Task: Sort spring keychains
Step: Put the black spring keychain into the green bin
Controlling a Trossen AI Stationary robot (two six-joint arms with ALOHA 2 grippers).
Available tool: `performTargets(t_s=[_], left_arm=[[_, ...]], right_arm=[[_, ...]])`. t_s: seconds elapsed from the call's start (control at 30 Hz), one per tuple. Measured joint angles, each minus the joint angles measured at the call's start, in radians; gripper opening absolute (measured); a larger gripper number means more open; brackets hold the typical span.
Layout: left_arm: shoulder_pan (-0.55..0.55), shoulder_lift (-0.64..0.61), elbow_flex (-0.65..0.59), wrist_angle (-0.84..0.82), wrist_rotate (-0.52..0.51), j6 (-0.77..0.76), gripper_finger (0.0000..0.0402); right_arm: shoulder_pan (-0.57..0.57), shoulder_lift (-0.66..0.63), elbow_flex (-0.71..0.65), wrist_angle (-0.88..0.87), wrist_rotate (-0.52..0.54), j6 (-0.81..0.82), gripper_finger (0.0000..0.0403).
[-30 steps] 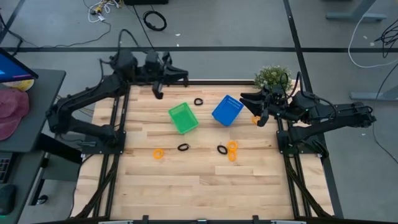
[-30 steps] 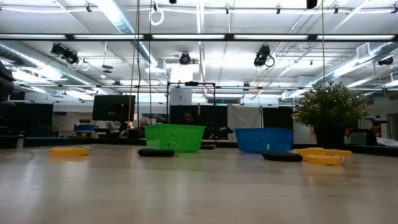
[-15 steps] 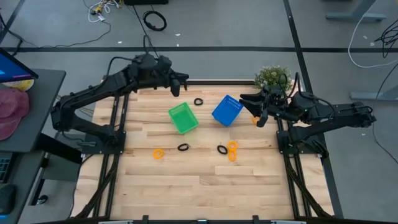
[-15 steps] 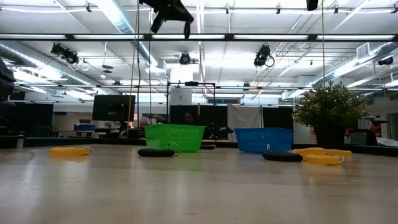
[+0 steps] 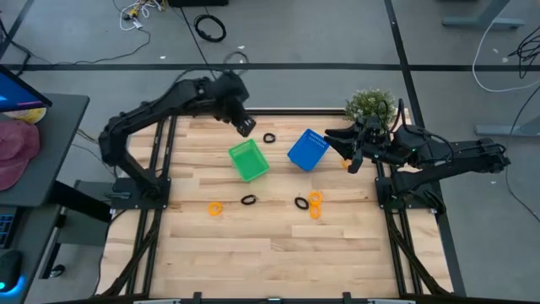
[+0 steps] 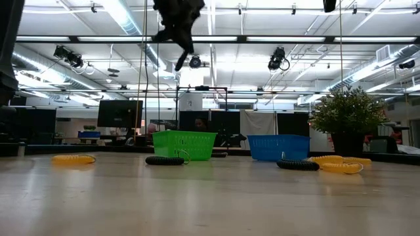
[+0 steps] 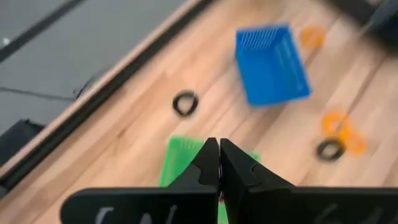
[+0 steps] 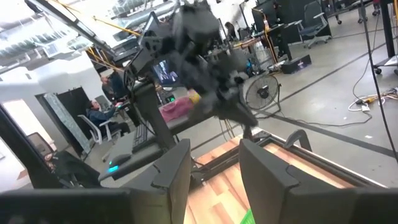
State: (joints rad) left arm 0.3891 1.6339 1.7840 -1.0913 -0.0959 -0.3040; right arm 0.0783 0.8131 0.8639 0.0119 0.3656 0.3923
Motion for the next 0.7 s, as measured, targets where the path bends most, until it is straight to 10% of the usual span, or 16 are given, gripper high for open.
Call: performTargets(t_s=[0.7], left_arm=[[-0.080, 0.231, -0.178, 0.022, -0.054, 0.083, 0.0000]], right_arm=[[0.000, 0.000, 0.000, -0.007, -0.010, -0.001, 0.0141]])
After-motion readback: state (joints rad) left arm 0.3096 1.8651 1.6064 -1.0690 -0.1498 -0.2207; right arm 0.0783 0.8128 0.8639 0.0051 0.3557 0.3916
